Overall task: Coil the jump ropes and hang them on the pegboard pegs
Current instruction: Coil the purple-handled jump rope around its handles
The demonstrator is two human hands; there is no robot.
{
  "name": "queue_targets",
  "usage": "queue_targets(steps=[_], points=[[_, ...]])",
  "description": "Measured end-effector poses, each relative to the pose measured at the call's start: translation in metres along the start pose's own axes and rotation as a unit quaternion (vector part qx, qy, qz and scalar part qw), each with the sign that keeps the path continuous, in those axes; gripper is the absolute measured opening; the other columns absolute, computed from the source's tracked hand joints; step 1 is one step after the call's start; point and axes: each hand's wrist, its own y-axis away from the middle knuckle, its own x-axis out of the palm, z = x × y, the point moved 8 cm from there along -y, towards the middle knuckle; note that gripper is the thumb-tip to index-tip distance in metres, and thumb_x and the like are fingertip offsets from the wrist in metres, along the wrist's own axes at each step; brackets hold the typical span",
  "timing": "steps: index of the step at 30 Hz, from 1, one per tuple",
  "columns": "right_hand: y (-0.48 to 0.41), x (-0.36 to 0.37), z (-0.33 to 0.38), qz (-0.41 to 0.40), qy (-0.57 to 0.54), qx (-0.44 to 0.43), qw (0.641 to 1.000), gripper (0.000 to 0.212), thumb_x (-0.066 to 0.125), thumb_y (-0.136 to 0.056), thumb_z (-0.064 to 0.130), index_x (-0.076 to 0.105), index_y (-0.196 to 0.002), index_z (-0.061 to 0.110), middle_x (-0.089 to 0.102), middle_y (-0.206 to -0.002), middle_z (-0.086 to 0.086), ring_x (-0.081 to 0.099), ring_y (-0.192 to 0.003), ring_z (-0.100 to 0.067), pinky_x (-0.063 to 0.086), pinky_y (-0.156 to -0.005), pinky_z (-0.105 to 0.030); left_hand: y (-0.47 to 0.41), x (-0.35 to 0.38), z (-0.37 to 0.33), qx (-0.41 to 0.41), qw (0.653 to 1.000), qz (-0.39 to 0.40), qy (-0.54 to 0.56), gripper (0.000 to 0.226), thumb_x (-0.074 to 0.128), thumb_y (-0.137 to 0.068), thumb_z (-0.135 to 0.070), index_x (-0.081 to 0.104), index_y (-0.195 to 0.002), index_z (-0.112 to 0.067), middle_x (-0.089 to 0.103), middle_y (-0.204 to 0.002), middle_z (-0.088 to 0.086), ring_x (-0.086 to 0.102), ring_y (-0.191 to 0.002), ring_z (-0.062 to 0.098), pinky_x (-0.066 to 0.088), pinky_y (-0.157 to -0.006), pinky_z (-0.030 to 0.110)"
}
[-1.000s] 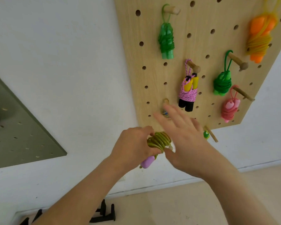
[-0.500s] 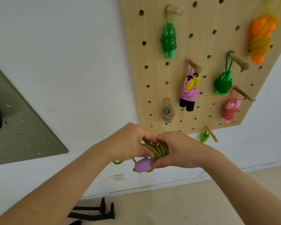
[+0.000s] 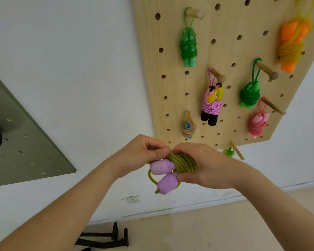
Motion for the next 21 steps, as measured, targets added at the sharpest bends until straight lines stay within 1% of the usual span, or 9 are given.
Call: queue_targets(steps=[4, 7, 8, 9, 11, 14, 17, 19, 21], points=[[0.006, -0.002, -0.005, 0.009, -0.220, -0.020, 0.975, 0.070, 0.077, -0.080, 0.018, 0.038, -0.134, 0.041, 0.062, -0.099, -0.005, 0.060, -0.080, -0.018, 0.053, -0.073, -0.031, 0.001, 0.007, 0.008, -0.019, 0.983, 0.009, 0.180, 0.009, 0.068, -0.080, -0.023, 0.070, -0.086, -0.018, 0.068, -0.075, 0.004, 0.060, -0.066, 0.014, 0.047, -0.059, 0.022], [0.004, 0.003, -0.012, 0.008, -0.416, -0.041, 0.909, 0.064, 0.071, -0.081, 0.006, 0.051, -0.137, 0.032, 0.065, -0.117, -0.011, 0.063, -0.098, -0.030, 0.054, -0.079, -0.045, 0.002, 0.006, 0.016, -0.037, 0.969, -0.038, 0.239, 0.011, 0.064, -0.084, -0.016, 0.075, -0.084, -0.019, 0.069, -0.082, 0.007, 0.060, -0.076, 0.022, 0.048, -0.066, 0.030], [0.002, 0.008, -0.017, -0.004, -0.466, -0.038, 0.884, 0.059, 0.072, -0.080, 0.009, 0.056, -0.134, 0.027, 0.065, -0.122, -0.010, 0.061, -0.101, -0.032, 0.051, -0.074, -0.047, 0.002, 0.007, 0.019, -0.044, 0.963, -0.064, 0.259, 0.014, 0.063, -0.082, -0.013, 0.076, -0.083, -0.018, 0.070, -0.083, 0.008, 0.060, -0.077, 0.023, 0.050, -0.067, 0.031], [0.001, 0.012, -0.024, -0.019, -0.518, -0.029, 0.855, 0.057, 0.075, -0.078, 0.016, 0.060, -0.132, 0.024, 0.066, -0.121, -0.011, 0.057, -0.096, -0.033, 0.045, -0.065, -0.043, 0.003, 0.010, 0.020, -0.047, 0.954, -0.085, 0.284, 0.014, 0.064, -0.080, -0.013, 0.077, -0.084, -0.016, 0.070, -0.083, 0.008, 0.060, -0.076, 0.022, 0.050, -0.067, 0.029], [-0.001, 0.024, -0.034, -0.029, -0.620, -0.010, 0.784, 0.060, 0.081, -0.071, 0.029, 0.063, -0.127, 0.017, 0.066, -0.113, -0.017, 0.056, -0.092, -0.036, 0.038, -0.059, -0.037, 0.005, 0.017, 0.019, -0.039, 0.937, -0.122, 0.325, 0.014, 0.066, -0.079, -0.015, 0.078, -0.085, -0.014, 0.070, -0.081, 0.006, 0.059, -0.068, 0.016, 0.047, -0.064, 0.025], [-0.003, 0.041, -0.041, -0.018, -0.722, -0.007, 0.692, 0.059, 0.081, -0.072, 0.030, 0.064, -0.121, 0.003, 0.063, -0.106, -0.025, 0.063, -0.092, -0.041, 0.045, -0.070, -0.043, 0.012, 0.017, 0.016, -0.002, 0.939, -0.179, 0.295, 0.019, 0.063, -0.087, -0.008, 0.078, -0.089, -0.019, 0.071, -0.082, 0.005, 0.058, -0.065, 0.014, 0.049, -0.064, 0.023], [-0.006, 0.050, -0.037, 0.018, -0.799, -0.044, 0.600, 0.053, 0.064, -0.089, 0.027, 0.052, -0.133, 0.000, 0.060, -0.117, -0.026, 0.060, -0.104, -0.041, 0.049, -0.087, -0.051, 0.023, 0.018, 0.000, 0.062, 0.968, -0.139, 0.198, 0.030, 0.071, -0.082, -0.008, 0.072, -0.108, -0.023, 0.073, -0.097, 0.006, 0.065, -0.075, 0.017, 0.052, -0.073, 0.025], [-0.006, 0.052, -0.031, 0.031, -0.823, -0.075, 0.562, 0.049, 0.043, -0.100, 0.024, 0.039, -0.142, -0.002, 0.054, -0.127, -0.028, 0.054, -0.115, -0.042, 0.042, -0.098, -0.051, 0.029, 0.018, -0.010, 0.087, 0.982, -0.115, 0.123, 0.039, 0.073, -0.080, -0.001, 0.069, -0.112, -0.022, 0.073, -0.096, 0.005, 0.067, -0.072, 0.015, 0.052, -0.072, 0.022], [-0.006, 0.056, -0.027, 0.036, -0.835, -0.076, 0.543, 0.050, 0.035, -0.103, 0.024, 0.033, -0.144, -0.003, 0.049, -0.131, -0.028, 0.049, -0.120, -0.041, 0.035, -0.104, -0.050, 0.033, 0.014, -0.018, 0.100, 0.987, -0.110, 0.063, 0.043, 0.075, -0.076, 0.000, 0.069, -0.111, -0.024, 0.071, -0.101, 0.001, 0.067, -0.070, 0.011, 0.053, -0.071, 0.022]])
